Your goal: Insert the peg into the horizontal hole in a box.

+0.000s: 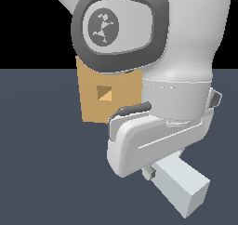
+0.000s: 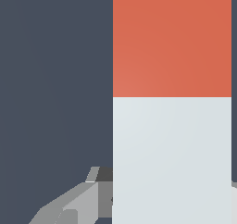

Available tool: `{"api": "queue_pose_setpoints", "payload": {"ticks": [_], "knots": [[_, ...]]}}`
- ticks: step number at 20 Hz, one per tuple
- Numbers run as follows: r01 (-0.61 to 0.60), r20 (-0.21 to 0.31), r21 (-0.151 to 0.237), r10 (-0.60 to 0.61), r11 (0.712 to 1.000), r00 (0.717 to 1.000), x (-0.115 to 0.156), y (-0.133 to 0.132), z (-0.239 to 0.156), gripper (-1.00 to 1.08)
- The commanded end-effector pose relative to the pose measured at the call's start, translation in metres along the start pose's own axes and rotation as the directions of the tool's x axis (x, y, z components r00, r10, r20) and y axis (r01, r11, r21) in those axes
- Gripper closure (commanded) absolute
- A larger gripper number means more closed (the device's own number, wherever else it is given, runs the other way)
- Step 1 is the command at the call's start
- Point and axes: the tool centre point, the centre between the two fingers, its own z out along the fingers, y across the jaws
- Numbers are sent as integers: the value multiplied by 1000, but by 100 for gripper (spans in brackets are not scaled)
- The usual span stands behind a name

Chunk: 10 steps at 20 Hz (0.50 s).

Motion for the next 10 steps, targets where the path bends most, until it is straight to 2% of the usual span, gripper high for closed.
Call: {"api": "queue_pose_setpoints", "payload": {"ticks": [1, 10], "knots": [[-25, 3, -4, 25, 1000, 1000, 2, -4, -6, 108], [-173, 2, -5, 173, 985, 985, 21, -37, -24, 108]]}}
